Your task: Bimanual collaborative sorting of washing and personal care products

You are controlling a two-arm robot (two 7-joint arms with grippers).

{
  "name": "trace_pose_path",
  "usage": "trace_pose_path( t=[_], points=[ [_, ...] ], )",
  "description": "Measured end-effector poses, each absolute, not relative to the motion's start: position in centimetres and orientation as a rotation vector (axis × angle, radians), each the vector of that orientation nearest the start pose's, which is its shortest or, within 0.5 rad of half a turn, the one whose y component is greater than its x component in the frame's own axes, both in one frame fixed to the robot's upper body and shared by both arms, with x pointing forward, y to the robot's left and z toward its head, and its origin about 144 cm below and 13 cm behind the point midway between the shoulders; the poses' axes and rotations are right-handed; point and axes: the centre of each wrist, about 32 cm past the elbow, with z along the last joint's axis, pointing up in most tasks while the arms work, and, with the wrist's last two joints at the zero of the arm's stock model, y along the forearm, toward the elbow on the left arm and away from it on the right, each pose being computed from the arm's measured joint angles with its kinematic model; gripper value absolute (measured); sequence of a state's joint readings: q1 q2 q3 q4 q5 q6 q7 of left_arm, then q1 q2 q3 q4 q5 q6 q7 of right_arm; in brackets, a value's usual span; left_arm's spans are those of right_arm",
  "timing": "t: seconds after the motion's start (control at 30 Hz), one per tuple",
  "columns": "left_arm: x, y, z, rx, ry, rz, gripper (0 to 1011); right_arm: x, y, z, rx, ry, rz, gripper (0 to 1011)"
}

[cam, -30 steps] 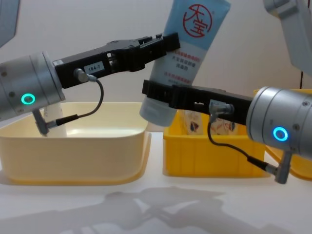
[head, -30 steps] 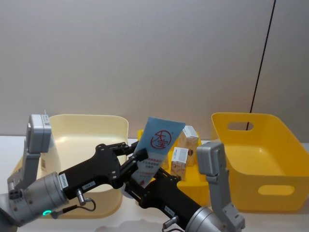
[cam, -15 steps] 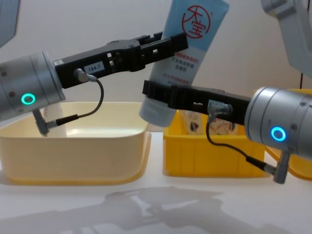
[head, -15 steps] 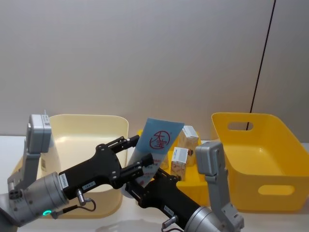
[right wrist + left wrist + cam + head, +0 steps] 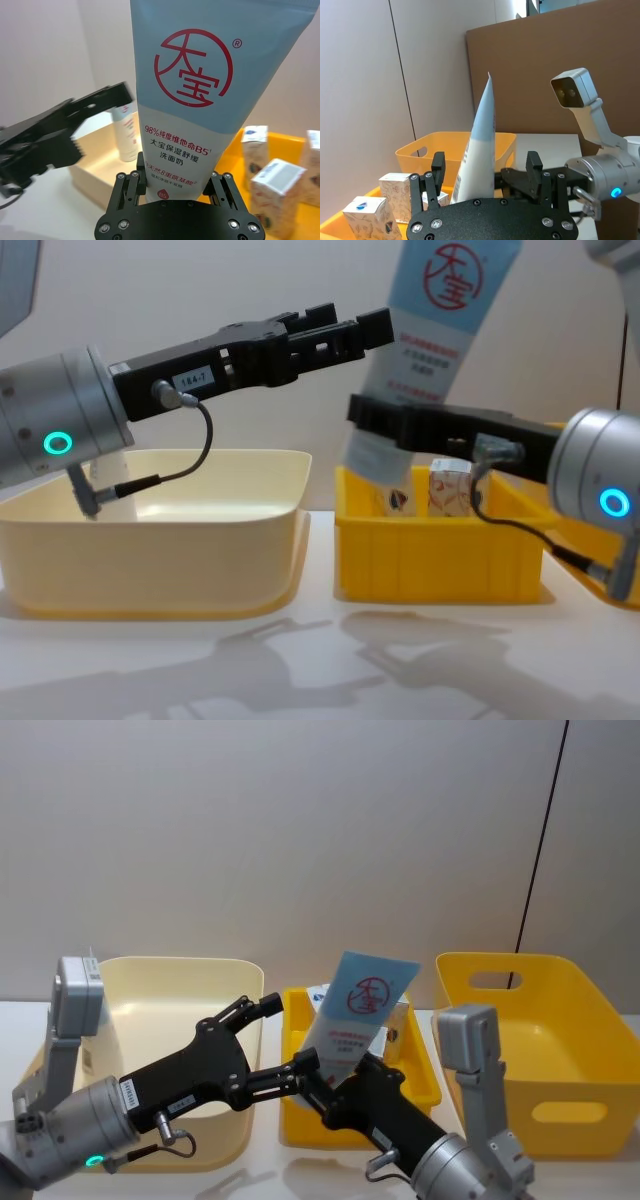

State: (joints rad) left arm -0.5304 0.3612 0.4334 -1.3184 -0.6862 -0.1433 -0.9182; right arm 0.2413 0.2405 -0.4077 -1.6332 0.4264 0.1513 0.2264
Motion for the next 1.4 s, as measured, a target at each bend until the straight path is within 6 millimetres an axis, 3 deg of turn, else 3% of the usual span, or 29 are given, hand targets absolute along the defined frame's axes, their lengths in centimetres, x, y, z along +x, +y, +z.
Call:
trace_pose_path(
  t=[1.4],
  points=[
    [58.1,23.7,124.2,-0.274,-0.155,0.353,1003,53.6,-24.0,123.9,0.08,-0.236,-1.508,574]
  ],
)
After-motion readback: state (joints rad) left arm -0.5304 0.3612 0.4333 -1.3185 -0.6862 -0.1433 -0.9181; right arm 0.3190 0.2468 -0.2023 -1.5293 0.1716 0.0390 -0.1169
